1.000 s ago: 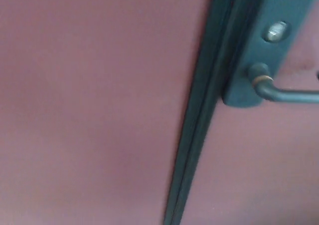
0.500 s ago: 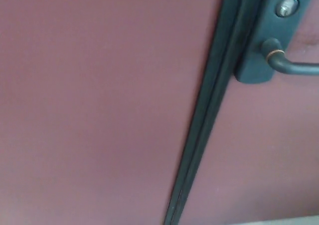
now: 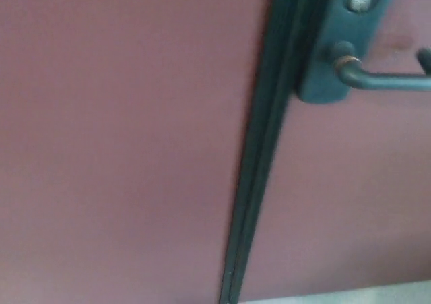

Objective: The robot walks towards the door handle and put its right hand on it and twist the handle

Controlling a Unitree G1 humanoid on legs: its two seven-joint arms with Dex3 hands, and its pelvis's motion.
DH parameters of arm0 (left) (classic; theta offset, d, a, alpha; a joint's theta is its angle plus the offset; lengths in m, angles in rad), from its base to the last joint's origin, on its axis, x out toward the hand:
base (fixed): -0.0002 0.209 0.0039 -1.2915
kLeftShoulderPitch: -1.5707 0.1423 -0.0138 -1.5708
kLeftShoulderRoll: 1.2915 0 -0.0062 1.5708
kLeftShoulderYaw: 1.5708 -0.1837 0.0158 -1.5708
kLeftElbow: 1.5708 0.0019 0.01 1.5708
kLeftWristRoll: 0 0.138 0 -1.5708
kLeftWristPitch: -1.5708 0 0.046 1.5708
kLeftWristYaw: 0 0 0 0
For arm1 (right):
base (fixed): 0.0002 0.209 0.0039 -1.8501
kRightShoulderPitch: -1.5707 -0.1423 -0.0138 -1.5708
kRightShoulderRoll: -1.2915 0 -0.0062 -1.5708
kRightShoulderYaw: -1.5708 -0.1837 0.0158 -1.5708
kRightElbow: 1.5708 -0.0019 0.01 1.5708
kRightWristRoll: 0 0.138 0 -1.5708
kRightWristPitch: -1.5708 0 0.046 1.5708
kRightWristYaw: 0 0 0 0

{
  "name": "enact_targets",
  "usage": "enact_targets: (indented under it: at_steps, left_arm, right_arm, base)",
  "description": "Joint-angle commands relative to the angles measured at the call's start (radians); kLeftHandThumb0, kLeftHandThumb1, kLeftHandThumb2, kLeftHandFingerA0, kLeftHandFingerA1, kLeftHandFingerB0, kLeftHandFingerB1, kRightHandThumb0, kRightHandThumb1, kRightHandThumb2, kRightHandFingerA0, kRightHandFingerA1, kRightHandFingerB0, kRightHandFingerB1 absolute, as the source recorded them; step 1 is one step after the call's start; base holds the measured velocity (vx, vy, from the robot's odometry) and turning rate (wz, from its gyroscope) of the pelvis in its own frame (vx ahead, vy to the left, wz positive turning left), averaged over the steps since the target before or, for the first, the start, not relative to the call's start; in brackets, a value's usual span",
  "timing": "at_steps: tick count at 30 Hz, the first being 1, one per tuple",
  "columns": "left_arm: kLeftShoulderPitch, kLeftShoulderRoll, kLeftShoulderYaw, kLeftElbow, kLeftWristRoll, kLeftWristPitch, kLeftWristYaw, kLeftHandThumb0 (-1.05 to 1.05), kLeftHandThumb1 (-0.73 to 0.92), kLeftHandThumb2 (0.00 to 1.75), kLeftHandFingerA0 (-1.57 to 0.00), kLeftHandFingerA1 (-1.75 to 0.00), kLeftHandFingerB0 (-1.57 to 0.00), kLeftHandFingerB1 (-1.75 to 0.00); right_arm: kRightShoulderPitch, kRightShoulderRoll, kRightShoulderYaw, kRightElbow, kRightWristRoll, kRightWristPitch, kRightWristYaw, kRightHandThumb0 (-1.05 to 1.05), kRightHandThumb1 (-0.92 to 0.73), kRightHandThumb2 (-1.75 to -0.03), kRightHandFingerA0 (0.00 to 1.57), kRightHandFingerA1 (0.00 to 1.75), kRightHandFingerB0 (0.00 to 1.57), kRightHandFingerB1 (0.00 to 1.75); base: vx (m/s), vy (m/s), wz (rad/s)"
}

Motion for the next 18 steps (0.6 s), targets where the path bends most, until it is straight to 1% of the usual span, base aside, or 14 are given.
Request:
enact_targets:
  at_steps: [1, 3, 8, 11, 12, 18]
  left_arm:
    - [-0.001, 0.009, -0.001, 0.007, 0.005, -0.01, -0.004, -0.12, 0.64, 0.58, -0.65, -0.49, -0.49, -0.41]
    - [-0.009, 0.013, -0.006, 0.004, 0.009, -0.006, -0.004, -0.12, 0.64, 0.58, -0.64, -0.49, -0.49, -0.41]
    - [-0.025, 0.013, -0.008, 0.007, 0.009, -0.002, 0.005, -0.12, 0.64, 0.58, -0.64, -0.49, -0.48, -0.41]
    - [-0.027, 0.013, -0.008, 0.009, 0.008, -0.001, 0.005, -0.12, 0.64, 0.58, -0.64, -0.49, -0.48, -0.41]
    - [-0.029, 0.015, -0.012, 0.009, 0.012, 0.0, 0.002, -0.13, 0.64, 0.58, -0.64, -0.49, -0.48, -0.41]
    - [-0.022, 0.018, -0.019, 0.005, 0.014, -0.011, -0.002, -0.12, 0.64, 0.58, -0.64, -0.49, -0.48, -0.41]
  right_arm:
    - [0.008, 0.002, 0.011, 0.005, -0.012, 0.003, -0.001, -0.34, -0.6, -0.72, 0.54, 0.53, 0.36, 0.43]
    - [0.0, 0.004, 0.008, 0.006, -0.007, 0.005, -0.002, -0.34, -0.61, -0.72, 0.54, 0.53, 0.36, 0.43]
    - [-0.007, 0.006, -0.002, 0.005, 0.006, 0.011, 0.008, -0.34, -0.61, -0.73, 0.55, 0.53, 0.37, 0.44]
    - [-0.007, 0.006, -0.004, 0.005, 0.006, 0.011, 0.009, -0.34, -0.61, -0.73, 0.55, 0.53, 0.37, 0.44]
    - [-0.007, 0.004, -0.004, 0.002, 0.007, 0.01, 0.021, -0.26, -0.71, -0.61, 0.58, 0.46, 0.41, 0.37]
    - [-0.009, 0.004, -0.002, 0.005, 0.002, 0.016, 0.028, -0.26, -0.71, -0.61, 0.57, 0.46, 0.41, 0.37]
  base:
    - [-0.03, -0.177, -0.07]
    - [-0.01, -0.121, -0.02]
    - [0.0, 0.0, 0.0]
    - [0.05, 0.128, 0.18]
    - [0.14, 0.098, -0.45]
    - [0.02, 0.012, 0.08]
